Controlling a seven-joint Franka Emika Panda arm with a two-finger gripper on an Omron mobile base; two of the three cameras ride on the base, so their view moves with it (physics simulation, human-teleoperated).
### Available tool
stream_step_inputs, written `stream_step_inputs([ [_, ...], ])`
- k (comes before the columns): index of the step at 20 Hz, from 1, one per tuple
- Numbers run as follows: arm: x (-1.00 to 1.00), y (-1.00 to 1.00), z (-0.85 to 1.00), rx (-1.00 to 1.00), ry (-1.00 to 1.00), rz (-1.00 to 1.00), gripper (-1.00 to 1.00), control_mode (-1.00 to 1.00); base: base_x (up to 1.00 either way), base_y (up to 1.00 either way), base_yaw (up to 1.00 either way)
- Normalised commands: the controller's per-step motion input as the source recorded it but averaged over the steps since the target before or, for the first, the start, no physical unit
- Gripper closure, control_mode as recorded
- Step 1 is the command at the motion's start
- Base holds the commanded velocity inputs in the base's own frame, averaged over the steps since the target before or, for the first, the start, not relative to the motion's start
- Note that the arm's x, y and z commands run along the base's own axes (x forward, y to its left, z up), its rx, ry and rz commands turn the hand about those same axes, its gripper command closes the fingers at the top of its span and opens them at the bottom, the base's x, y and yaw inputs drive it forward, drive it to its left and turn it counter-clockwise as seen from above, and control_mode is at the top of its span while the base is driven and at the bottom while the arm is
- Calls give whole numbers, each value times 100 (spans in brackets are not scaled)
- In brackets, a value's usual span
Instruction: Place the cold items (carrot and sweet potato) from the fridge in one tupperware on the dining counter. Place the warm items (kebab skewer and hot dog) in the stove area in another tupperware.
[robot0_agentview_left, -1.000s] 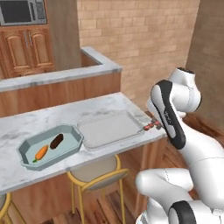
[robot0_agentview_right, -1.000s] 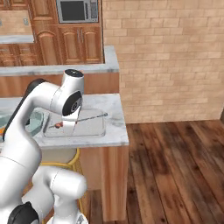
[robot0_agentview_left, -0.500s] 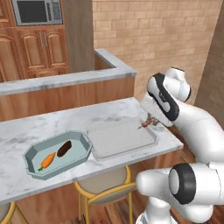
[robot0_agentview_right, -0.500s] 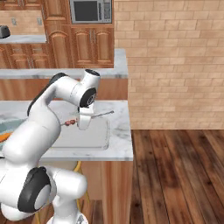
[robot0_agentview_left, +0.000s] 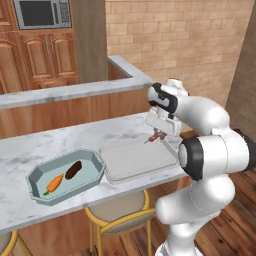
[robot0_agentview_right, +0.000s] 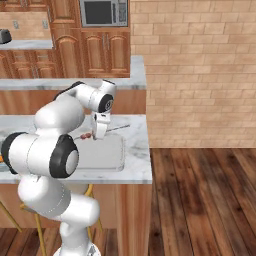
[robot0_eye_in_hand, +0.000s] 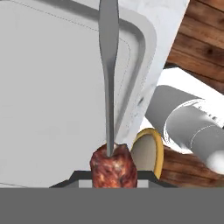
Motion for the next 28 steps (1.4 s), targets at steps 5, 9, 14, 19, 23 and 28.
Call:
stream_step_inputs([
  [5,37,58,-59,-8,0,-9,100,-100,0,0,0],
  [9,40,56,-61,-10,2,-14,100,-100,0,0,0],
  [14,28,47,-52,-11,11,-22,100,-100,0,0,0],
  [19,17,18,-45,-2,3,-24,100,-100,0,0,0],
  [23,15,0,-40,0,0,-11,100,-100,0,0,0],
  [28,15,0,-41,0,0,0,100,-100,0,0,0],
])
